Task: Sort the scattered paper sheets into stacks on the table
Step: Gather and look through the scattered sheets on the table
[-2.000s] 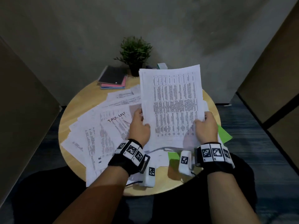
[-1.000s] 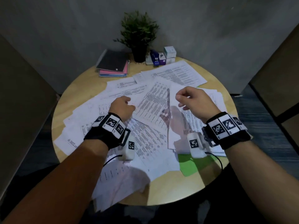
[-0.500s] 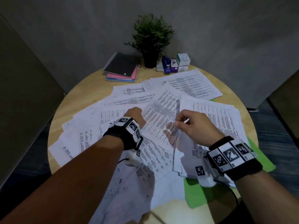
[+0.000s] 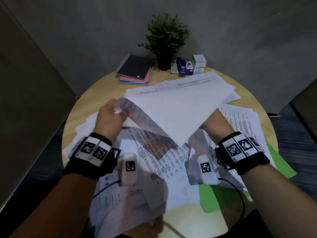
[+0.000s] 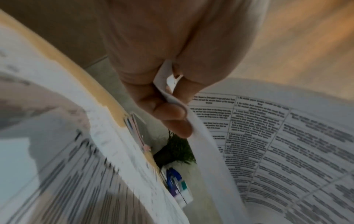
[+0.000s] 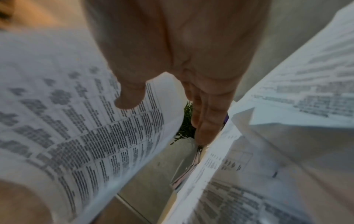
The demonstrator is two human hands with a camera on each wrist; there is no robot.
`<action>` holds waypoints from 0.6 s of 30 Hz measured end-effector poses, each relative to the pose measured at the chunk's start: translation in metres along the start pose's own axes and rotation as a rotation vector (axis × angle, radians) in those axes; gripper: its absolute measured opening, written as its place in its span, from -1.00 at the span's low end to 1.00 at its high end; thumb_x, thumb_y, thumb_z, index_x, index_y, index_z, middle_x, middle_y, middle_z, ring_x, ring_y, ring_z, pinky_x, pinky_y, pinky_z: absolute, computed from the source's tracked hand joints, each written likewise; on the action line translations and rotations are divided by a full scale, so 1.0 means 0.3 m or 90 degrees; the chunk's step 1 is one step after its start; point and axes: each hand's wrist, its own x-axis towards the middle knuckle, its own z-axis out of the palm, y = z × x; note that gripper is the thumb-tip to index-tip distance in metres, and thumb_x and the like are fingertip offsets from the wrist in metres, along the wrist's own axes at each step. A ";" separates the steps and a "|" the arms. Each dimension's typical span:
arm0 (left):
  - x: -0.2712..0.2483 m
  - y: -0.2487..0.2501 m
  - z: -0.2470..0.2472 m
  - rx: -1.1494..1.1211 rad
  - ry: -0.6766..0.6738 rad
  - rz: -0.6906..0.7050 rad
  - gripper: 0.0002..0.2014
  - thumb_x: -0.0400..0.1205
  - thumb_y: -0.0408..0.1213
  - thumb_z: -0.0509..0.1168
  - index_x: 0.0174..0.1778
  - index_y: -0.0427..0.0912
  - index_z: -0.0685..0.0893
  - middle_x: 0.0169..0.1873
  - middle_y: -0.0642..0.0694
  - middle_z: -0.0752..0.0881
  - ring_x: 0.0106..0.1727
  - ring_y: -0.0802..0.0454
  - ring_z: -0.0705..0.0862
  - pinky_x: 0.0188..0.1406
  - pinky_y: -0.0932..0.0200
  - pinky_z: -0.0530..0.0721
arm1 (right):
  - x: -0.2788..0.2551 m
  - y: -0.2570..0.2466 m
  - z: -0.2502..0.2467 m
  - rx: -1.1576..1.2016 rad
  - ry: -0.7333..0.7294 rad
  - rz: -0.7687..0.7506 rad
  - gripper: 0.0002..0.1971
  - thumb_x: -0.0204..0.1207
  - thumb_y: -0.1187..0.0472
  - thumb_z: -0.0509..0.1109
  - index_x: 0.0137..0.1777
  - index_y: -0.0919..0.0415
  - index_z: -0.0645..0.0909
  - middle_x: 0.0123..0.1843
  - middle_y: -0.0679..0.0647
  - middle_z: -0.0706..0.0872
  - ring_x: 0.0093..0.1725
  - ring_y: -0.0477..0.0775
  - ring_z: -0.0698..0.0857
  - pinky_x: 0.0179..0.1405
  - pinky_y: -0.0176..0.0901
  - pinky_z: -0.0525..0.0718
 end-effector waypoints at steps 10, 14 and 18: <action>-0.075 -0.160 0.089 0.210 -0.053 -0.096 -0.74 0.59 -0.14 0.41 0.13 -0.10 0.55 0.07 -0.11 0.62 0.15 -0.15 0.59 0.09 -0.04 0.60 | 0.032 0.012 -0.076 0.105 0.135 0.007 -0.80 0.45 0.30 0.39 0.08 0.22 0.67 -0.07 0.01 0.83 -0.12 -0.03 0.80 -0.03 -0.05 0.71; -0.074 -0.211 0.086 0.491 -0.039 -0.168 -0.16 0.43 0.22 0.45 0.54 -0.03 0.28 0.52 -0.20 0.29 0.55 -0.26 0.23 0.44 -0.31 0.32 | 0.045 0.032 -0.111 0.054 0.167 0.047 -0.84 0.50 0.23 0.35 0.05 0.17 0.66 -0.22 0.07 0.74 -0.28 0.10 0.65 -0.27 -0.17 0.54; -0.065 -0.211 0.119 0.555 -0.038 -0.174 -0.07 0.38 0.12 0.54 0.55 -0.04 0.19 0.47 -0.23 0.35 0.49 -0.26 0.27 0.34 -0.27 0.38 | 0.027 0.032 -0.103 0.031 0.156 0.034 -0.91 0.51 0.27 0.29 -0.07 0.16 0.62 -0.37 0.04 0.62 -0.44 0.04 0.52 -0.46 -0.29 0.42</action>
